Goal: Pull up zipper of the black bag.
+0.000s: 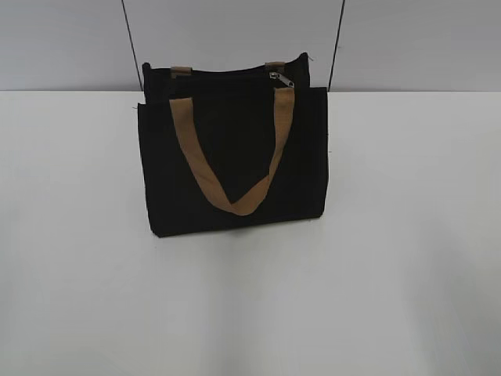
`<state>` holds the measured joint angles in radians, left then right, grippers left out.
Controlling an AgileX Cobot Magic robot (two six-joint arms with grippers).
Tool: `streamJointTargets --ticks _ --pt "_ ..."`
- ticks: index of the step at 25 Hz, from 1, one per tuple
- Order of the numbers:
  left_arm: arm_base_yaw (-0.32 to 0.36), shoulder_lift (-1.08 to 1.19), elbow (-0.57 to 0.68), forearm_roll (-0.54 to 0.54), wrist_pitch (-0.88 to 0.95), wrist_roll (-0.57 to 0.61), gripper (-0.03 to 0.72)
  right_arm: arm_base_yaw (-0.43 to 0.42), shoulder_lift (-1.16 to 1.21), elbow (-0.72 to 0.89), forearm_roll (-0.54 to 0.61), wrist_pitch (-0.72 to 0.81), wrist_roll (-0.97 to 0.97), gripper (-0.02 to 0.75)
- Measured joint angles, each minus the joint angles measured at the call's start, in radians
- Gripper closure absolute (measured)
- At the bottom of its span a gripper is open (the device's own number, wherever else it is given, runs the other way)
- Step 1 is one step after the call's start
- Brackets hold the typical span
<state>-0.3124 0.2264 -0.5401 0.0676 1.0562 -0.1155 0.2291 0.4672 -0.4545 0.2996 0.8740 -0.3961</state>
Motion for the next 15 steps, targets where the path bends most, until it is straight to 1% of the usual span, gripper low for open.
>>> streamJointTargets --ticks 4,6,10,15 --pt "0.000 0.000 0.000 0.000 0.001 0.001 0.235 0.000 0.000 -0.021 -0.013 0.055 0.000 0.195" --pt "0.000 0.000 0.000 0.000 0.001 0.001 0.235 0.000 0.000 -0.031 -0.036 0.109 0.000 0.195" --pt "0.000 0.000 0.000 0.000 0.001 0.001 0.235 0.000 0.000 -0.020 -0.136 0.200 0.028 0.195" --pt "0.000 0.000 0.000 0.000 0.001 0.001 0.237 0.000 0.000 -0.018 -0.267 0.204 0.196 0.197"
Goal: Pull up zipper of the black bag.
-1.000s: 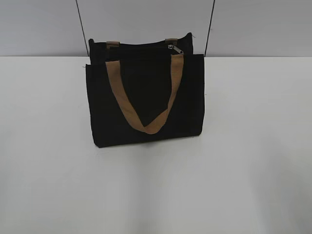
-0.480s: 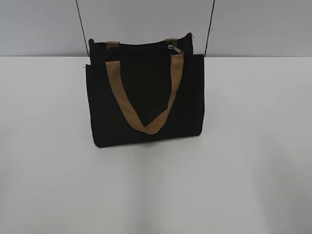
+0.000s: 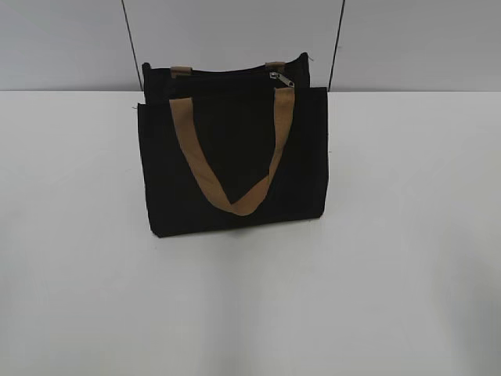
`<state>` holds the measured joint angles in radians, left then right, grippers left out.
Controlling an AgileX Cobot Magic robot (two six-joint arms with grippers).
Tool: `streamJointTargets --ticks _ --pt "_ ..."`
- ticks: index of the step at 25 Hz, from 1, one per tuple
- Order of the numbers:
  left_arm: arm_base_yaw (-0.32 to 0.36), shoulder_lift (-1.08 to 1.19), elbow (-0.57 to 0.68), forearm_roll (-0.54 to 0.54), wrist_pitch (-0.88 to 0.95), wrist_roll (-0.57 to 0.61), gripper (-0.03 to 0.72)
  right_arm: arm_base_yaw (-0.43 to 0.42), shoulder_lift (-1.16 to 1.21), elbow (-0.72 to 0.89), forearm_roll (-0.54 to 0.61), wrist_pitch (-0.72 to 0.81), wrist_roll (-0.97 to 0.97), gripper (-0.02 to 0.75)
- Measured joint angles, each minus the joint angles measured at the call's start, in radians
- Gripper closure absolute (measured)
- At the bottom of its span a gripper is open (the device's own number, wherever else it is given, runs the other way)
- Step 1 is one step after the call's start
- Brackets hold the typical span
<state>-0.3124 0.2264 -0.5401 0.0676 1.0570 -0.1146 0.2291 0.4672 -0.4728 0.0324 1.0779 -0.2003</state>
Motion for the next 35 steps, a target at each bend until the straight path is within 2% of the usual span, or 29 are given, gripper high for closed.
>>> streamJointTargets --ticks 14,17,22,27,32,35 --pt "0.005 0.000 0.000 0.000 0.000 0.000 0.238 0.000 -0.036 0.001 0.023 0.000 0.046 0.197" --pt "0.035 -0.020 0.000 0.000 0.000 0.000 0.238 0.000 -0.145 0.001 0.023 0.001 0.047 0.197" --pt "0.125 -0.115 0.000 0.000 0.001 0.000 0.238 0.000 -0.336 0.001 0.023 0.001 0.047 0.197" --pt "0.208 -0.225 0.000 0.000 0.003 0.000 0.238 0.000 -0.415 0.003 0.024 0.002 0.048 0.198" --pt "0.227 -0.232 0.000 0.000 0.005 0.000 0.238 -0.020 -0.418 0.004 0.027 0.003 0.048 0.198" --pt "0.227 -0.232 0.000 0.000 0.005 0.000 0.238 -0.088 -0.431 0.004 0.027 0.003 0.048 0.198"
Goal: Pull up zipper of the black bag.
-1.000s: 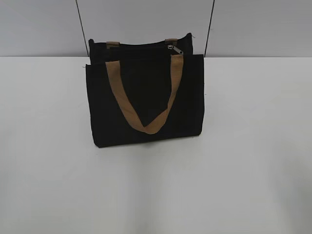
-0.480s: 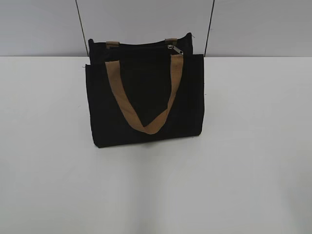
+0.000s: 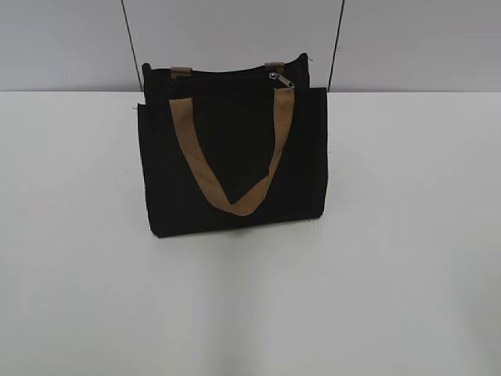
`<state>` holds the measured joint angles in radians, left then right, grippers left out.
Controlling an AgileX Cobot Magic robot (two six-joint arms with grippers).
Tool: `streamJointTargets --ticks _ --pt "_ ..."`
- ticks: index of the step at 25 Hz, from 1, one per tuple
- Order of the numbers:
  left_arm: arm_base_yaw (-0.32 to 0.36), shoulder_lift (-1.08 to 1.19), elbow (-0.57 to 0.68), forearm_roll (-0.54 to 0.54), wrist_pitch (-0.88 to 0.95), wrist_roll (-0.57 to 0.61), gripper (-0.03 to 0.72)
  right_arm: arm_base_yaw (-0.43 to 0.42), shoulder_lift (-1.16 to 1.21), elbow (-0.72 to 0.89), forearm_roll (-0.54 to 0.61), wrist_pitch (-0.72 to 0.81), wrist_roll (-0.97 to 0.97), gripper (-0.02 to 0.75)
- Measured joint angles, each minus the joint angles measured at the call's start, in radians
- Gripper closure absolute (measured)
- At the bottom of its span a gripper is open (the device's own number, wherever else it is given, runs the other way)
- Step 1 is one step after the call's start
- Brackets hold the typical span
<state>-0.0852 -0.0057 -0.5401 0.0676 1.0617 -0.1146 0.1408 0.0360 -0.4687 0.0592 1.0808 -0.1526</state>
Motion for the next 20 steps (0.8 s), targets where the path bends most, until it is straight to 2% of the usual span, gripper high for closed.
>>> streamJointTargets --ticks 5,8,20 --pt "0.000 0.000 0.000 0.000 0.000 0.000 0.238 -0.128 -0.043 0.000 0.000 0.002 0.000 0.198" --pt "0.000 0.000 0.000 0.000 0.000 0.000 0.238 -0.169 -0.043 0.000 0.001 0.002 0.000 0.198" --pt "0.000 0.000 0.000 0.000 0.000 0.000 0.238 -0.176 -0.043 0.000 0.007 0.002 0.001 0.198"
